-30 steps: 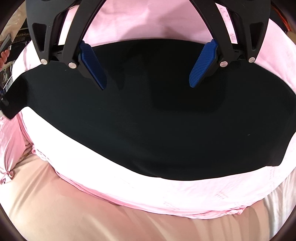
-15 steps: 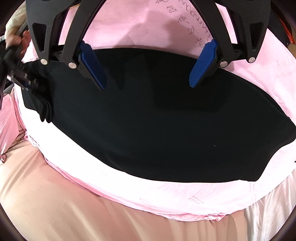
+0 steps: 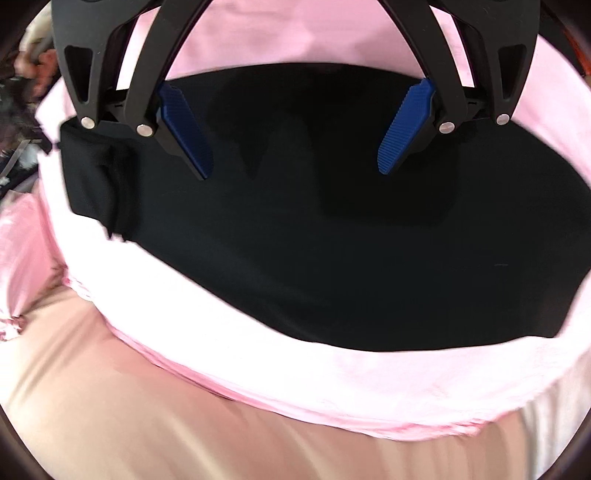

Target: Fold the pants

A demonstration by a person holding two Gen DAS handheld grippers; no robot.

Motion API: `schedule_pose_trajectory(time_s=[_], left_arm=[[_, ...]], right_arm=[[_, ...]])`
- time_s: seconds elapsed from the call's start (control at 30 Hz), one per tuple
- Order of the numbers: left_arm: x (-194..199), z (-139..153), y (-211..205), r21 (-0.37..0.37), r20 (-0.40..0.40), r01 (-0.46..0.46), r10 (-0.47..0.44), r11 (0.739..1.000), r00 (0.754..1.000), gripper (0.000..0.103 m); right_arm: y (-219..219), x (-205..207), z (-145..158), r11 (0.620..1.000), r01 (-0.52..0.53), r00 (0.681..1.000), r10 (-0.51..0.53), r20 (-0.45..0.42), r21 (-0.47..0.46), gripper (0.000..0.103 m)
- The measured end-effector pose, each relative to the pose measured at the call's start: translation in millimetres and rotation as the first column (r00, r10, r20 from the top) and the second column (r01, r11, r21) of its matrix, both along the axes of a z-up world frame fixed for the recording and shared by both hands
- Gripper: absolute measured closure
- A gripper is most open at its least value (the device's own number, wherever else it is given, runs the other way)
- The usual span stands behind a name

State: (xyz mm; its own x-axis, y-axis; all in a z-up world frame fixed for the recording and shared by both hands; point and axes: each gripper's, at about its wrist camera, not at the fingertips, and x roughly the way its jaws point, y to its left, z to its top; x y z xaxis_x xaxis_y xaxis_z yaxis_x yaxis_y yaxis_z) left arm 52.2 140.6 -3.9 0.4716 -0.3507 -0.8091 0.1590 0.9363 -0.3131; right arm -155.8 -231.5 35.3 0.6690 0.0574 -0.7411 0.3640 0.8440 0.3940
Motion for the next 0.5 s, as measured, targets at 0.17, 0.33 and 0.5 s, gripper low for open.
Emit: schedule_pose_trajectory(time_s=[0.17,0.33,0.5], left_arm=[[15.6,-2.8,-63.2,-0.244,-0.096,0.165,-0.194,0.956,0.976,0.011],[33.5,-28.6,-122.9,-0.350,-0.210,0.209,-0.294,0.913,0.932,0.006],[31.3,-21.6,-153.0,-0.265,-0.164,0.263,-0.312,0.928,0.936,0.035]], right_arm=[[3.9,2.1,-0.5,0.999,-0.034,0.999,0.034,0.040,0.014,0.040],[12.4,1.9,4.8,0.999,-0.054,0.997,0.054,0.057,-0.009,0.040],[6.6,-8.3,11.8,0.998,-0.040,0.997,0.043,0.059,-0.047,0.040]])
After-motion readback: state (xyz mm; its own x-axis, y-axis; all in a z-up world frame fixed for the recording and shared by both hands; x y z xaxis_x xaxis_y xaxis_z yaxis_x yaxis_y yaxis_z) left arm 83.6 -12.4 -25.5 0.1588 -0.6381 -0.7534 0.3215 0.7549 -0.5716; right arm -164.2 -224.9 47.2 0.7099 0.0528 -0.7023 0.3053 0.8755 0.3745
